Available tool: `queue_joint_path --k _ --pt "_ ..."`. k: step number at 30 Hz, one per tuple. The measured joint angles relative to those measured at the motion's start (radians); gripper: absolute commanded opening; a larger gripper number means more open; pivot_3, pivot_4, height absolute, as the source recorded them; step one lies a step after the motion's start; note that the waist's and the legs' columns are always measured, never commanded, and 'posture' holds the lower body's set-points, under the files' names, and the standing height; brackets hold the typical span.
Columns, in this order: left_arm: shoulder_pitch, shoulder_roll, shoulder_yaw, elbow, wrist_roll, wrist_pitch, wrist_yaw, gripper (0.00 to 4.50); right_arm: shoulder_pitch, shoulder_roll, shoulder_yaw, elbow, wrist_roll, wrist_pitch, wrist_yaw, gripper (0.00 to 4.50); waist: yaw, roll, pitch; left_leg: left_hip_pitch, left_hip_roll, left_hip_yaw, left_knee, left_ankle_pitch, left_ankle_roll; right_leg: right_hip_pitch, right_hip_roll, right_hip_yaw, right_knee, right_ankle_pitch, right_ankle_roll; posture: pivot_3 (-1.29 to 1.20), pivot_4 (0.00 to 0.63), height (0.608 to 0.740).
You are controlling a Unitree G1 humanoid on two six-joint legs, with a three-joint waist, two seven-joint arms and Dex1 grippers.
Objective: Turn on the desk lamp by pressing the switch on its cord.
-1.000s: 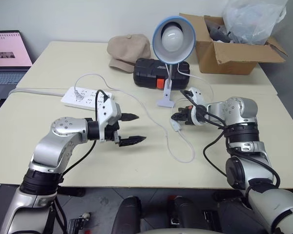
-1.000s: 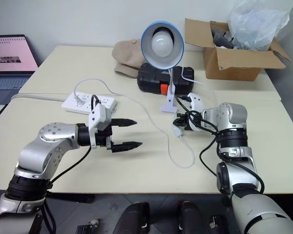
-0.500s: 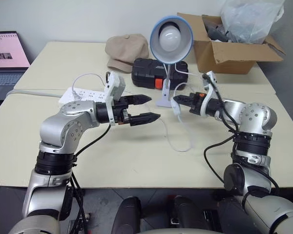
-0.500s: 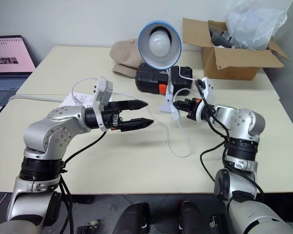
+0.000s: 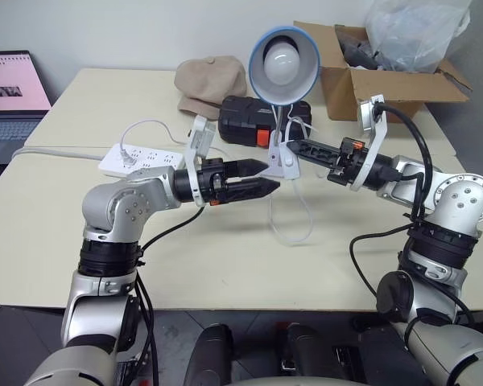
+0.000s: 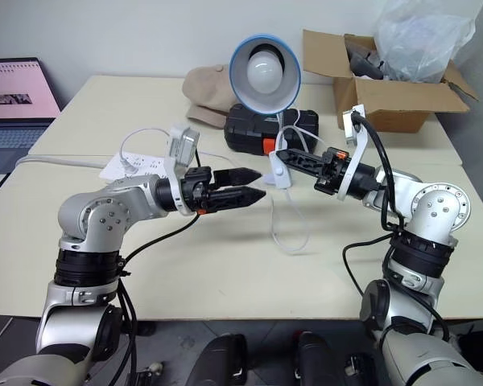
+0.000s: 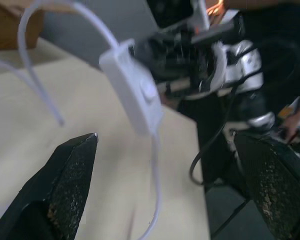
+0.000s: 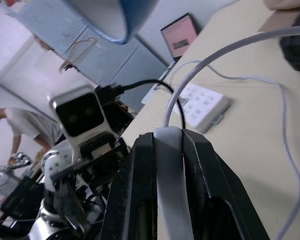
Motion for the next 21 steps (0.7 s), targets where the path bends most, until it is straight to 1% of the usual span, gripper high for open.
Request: queue_joint_path --k 10,16,21 --pt "0.028 -0.027 0.017 -0.014 -0.071 0.061 0.042 4.5 0.02 -0.029 0.006 -0.049 0.157 0.054 -0.009 0.38 -0.001 0.0 0.0 0.0 0.0 0.0 0.0 0.0 0.0 0.0 0.0 0.0 0.0 0.0 0.0 0.0 0.15 0.74" --pt "0.045 -0.031 0.017 -0.038 -0.1 0.065 0.041 4.5 0.02 -0.049 0.026 -0.049 0.21 0.051 -0.034 0.38 0.0 0.0 0.0 0.0 0.0 0.0 0.0 0.0 0.0 0.0 0.0 0.0 0.0 0.0 0.0 0.0 0.15 0.74" --pt "0.046 -0.057 0.021 -0.039 -0.124 0.065 0.046 4.5 0.025 -0.065 0.04 -0.049 0.256 0.044 -0.063 0.38 0.0 0.0 0.0 0.0 0.0 0.0 0.0 0.0 0.0 0.0 0.0 0.0 0.0 0.0 0.0 0.0 0.15 0.74"
